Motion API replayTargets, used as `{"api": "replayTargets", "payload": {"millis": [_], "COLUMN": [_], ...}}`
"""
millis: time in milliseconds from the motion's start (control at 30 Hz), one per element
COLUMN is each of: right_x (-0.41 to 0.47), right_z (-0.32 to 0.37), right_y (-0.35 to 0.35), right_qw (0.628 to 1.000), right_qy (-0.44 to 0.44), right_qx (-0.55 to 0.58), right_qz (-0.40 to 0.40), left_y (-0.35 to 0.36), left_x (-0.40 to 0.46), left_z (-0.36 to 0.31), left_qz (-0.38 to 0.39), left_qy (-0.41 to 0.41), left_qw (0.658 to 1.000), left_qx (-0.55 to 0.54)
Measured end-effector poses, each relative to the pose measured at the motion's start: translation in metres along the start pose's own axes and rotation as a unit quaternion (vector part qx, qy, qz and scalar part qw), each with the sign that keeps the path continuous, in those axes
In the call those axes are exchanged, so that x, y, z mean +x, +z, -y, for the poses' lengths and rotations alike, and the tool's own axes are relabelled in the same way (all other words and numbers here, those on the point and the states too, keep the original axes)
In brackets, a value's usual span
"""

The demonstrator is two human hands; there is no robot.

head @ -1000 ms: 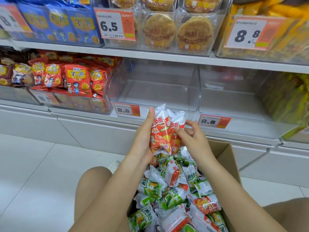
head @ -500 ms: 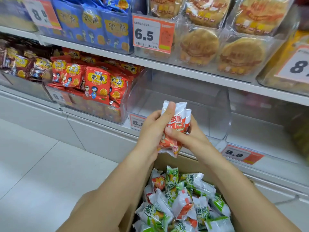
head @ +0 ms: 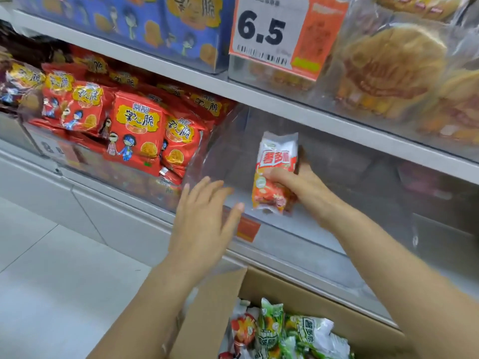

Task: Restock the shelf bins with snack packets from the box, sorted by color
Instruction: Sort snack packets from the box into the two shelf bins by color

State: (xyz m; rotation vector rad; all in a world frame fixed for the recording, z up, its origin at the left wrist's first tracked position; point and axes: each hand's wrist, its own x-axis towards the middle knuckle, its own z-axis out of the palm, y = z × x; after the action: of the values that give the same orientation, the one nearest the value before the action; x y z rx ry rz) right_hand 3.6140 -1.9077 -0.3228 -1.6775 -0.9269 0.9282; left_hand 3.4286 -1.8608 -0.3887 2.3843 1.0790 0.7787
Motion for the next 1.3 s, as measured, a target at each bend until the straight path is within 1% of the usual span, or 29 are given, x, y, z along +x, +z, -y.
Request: {"api": "replayTargets", "payload": {"millis": [67,133,200,267,333,467,500,567,667,767,833,933,1067,1200,1233,1267,1300], "right_x": [0.029,0.059,0.084,0.105,0.119,0.140,0.144,0.151,0.151,0.144,0.139,0.139,0.142,0.138,0.138,0.140,0.142], "right_z": [-0.013,-0.023,-0.027,-0.026,-0.025,-0.028,-0.032,-0.045,-0.060,-0.066,-0.067,-0.066,-0.061,-0.056,-0.055,-0.054,-0.055], "right_y": [0.008,0.013,0.015,0.019,0.024,0.039,0.041,0.043,0.038,0.029,0.029,0.036,0.042,0.042,0.044,0.047,0.051], "right_qw": [0.998,0.996,0.993,0.993,0.991,0.984,0.984,0.987,0.992,0.990,0.986,0.969,0.943,0.887,0.883,0.889,0.902], "right_qy": [0.003,0.003,-0.005,-0.023,-0.066,-0.139,-0.146,-0.129,-0.108,-0.104,-0.099,-0.083,-0.086,-0.090,-0.089,-0.081,-0.069], "right_qx": [-0.040,-0.045,-0.044,-0.041,-0.028,0.011,0.019,0.024,-0.024,-0.047,-0.094,-0.209,-0.293,-0.415,-0.423,-0.414,-0.390], "right_qz": [-0.041,-0.082,-0.105,-0.108,-0.113,-0.111,-0.105,-0.088,-0.064,-0.081,-0.093,-0.104,-0.133,-0.180,-0.182,-0.180,-0.173], "left_y": [0.008,0.011,0.010,0.009,0.006,0.006,0.008,0.009,0.007,0.004,0.004,0.005,0.006,0.003,0.003,0.003,0.003], "left_x": [-0.001,-0.001,0.000,0.001,0.003,0.003,0.003,0.003,0.004,0.005,0.004,0.005,0.004,0.005,0.005,0.006,0.006], "left_z": [0.004,0.002,0.001,0.004,0.006,0.002,0.000,0.000,0.000,-0.001,-0.002,-0.004,-0.005,-0.004,-0.004,-0.005,-0.006], "left_qz": [0.039,0.030,0.014,0.014,0.017,0.013,0.011,0.008,0.011,0.021,0.027,0.038,0.042,0.047,0.050,0.052,0.055], "left_qy": [-0.011,-0.006,0.015,0.031,0.042,0.037,0.033,0.029,0.035,0.035,0.029,0.021,0.020,0.027,0.026,0.024,0.021], "left_qw": [0.999,0.999,0.999,0.999,0.998,0.997,0.997,0.998,0.997,0.997,0.996,0.995,0.995,0.994,0.994,0.994,0.994], "left_qx": [0.020,0.016,0.032,0.039,0.039,0.061,0.062,0.062,0.067,0.070,0.075,0.085,0.094,0.090,0.090,0.090,0.091]}}
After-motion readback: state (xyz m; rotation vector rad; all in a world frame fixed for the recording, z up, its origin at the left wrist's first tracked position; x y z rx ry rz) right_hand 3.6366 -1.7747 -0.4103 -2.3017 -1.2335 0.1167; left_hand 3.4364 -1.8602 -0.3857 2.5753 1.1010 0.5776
